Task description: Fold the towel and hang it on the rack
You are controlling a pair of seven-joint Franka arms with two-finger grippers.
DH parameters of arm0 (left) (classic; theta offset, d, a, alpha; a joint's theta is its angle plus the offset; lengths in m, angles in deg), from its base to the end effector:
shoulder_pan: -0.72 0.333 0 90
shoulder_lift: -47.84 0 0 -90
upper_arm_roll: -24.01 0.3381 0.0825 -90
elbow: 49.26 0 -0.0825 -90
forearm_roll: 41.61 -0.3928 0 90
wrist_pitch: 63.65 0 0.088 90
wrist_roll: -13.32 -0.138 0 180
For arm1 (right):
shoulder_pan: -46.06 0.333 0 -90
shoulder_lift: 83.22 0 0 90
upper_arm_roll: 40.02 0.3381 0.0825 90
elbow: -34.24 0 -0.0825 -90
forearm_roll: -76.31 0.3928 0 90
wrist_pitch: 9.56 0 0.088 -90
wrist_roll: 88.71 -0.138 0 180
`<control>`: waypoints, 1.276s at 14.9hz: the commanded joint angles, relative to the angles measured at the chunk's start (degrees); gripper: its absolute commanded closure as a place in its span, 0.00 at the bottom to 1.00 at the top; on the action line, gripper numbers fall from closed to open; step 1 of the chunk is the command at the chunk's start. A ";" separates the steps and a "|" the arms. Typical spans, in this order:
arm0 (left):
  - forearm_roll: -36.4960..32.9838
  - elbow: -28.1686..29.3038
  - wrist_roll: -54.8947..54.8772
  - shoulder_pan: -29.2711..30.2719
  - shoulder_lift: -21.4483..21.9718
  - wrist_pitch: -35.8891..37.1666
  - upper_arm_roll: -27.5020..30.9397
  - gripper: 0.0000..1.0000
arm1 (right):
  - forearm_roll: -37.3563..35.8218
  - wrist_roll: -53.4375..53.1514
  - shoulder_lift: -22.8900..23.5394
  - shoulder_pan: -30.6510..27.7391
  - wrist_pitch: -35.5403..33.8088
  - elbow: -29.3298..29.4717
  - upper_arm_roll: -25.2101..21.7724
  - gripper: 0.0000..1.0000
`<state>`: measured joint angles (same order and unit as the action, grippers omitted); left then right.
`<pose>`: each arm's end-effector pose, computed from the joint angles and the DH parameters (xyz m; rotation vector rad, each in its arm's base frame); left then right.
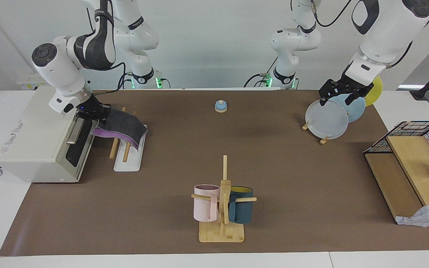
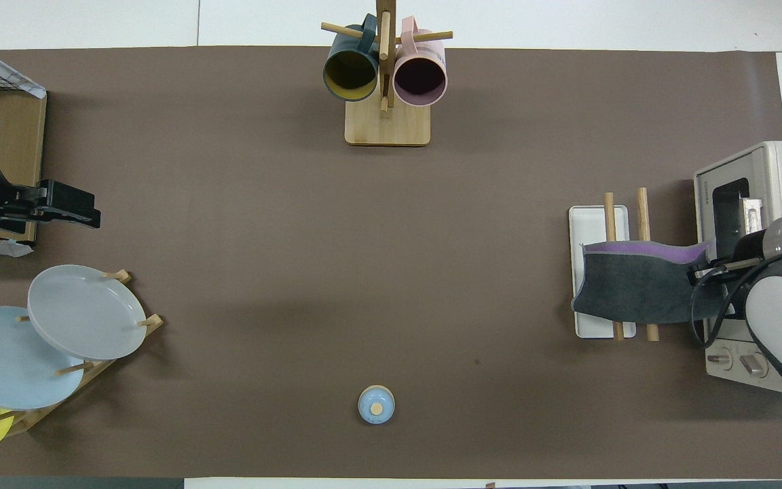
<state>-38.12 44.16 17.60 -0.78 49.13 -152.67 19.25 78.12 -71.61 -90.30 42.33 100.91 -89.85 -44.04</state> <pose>0.5466 -0.0690 0.5983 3.0860 -0.0523 -0.0919 0.4952 -0.0648 0.4266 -3.0674 -0.2328 0.1598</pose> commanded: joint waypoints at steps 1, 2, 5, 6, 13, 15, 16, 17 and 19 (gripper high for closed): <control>-0.67 -0.26 -1.74 -0.43 0.12 -0.01 0.54 0.00 | -1.10 1.36 -1.36 -0.75 0.71 -1.41 0.59 0.76; -0.67 -0.26 -1.65 -0.35 0.12 -0.01 0.54 0.00 | -1.10 1.54 -1.36 -0.92 0.62 -1.41 0.59 0.40; -3.03 -0.26 -1.91 -0.61 0.21 0.34 0.45 0.00 | -1.10 1.80 -1.18 -0.93 0.27 -1.06 0.59 0.00; -3.31 -0.26 -1.91 -0.78 0.21 0.34 0.28 0.00 | -1.10 1.80 -1.10 -0.93 -0.08 -0.63 0.59 0.00; -3.31 -0.34 -1.74 -0.43 0.21 0.26 0.10 0.00 | -1.10 2.16 0.66 -0.40 -11.39 12.35 0.77 0.00; -3.31 -0.34 -1.74 -0.52 0.30 0.17 0.10 0.00 | -1.28 -2.64 3.11 0.21 -18.59 21.04 1.03 0.00; -3.31 -0.34 -1.82 -0.35 0.38 0.17 0.10 0.00 | -1.97 -5.99 4.86 0.91 -22.11 25.61 1.03 0.00; -3.31 -0.26 -1.74 -0.43 0.38 -0.27 0.10 0.00 | -2.59 -7.94 5.84 1.44 -25.45 29.92 1.12 0.00; -3.31 -0.26 -1.56 -0.70 0.38 -0.27 0.10 0.00 | -4.17 -10.66 6.20 3.89 -29.86 36.09 1.12 0.00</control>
<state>-40.33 44.14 16.42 -0.81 49.17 -152.67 19.06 76.30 -78.74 -87.51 44.40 76.07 -62.26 -43.23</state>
